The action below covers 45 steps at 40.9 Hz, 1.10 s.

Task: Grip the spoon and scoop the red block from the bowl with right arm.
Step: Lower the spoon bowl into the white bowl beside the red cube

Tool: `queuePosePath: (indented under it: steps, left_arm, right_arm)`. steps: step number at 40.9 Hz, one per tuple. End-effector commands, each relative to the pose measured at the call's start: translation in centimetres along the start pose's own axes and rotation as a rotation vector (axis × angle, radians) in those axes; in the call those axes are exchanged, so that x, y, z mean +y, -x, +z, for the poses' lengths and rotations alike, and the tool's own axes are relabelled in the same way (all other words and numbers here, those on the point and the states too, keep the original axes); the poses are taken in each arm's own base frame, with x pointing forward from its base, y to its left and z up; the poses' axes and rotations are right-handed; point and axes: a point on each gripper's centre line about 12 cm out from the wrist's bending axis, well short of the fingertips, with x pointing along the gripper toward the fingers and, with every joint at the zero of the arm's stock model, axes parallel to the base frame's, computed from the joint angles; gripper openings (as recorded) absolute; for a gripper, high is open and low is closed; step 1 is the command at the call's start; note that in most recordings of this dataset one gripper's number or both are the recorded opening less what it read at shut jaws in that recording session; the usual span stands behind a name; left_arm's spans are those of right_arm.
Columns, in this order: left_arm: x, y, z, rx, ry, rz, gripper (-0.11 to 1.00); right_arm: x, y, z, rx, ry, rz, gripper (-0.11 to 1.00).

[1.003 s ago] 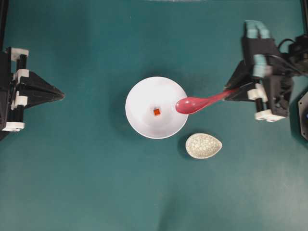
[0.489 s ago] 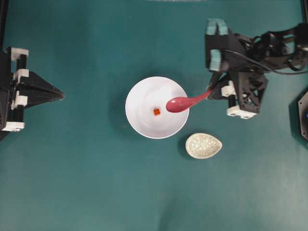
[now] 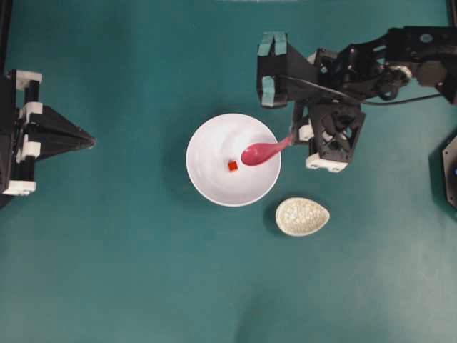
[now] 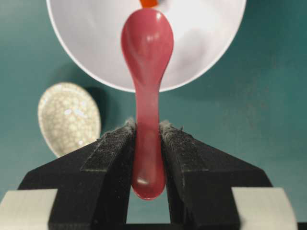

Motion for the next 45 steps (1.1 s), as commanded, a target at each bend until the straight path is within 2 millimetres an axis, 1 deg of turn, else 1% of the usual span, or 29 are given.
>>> queuePosePath:
  steps: [1,10,21,29,45]
  left_arm:
    - [0.1,0.0,0.8,-0.023,-0.001,0.002,-0.01]
    - [0.1,0.0,0.8,-0.023,0.001,0.002,-0.01]
    - [0.1,0.1,0.8,-0.026,-0.001,0.002,-0.01]
    - [0.1,0.1,0.8,-0.026,-0.001,0.002,-0.01]
    - [0.1,0.1,0.9,-0.028,-0.002,0.003,-0.01]
  right_arm:
    - [0.0,0.4,0.8,-0.021,0.003,-0.003,0.25]
    - [-0.2,-0.5,0.8,-0.001,-0.001,-0.003,0.25]
    - [-0.2,-2.3,0.8,0.024,0.004,0.000,0.25]
    - [-0.2,-3.1,1.4,0.007,0.008,-0.003,0.25]
    - [0.5,-4.2,2.1,0.007,0.031,0.004,0.25]
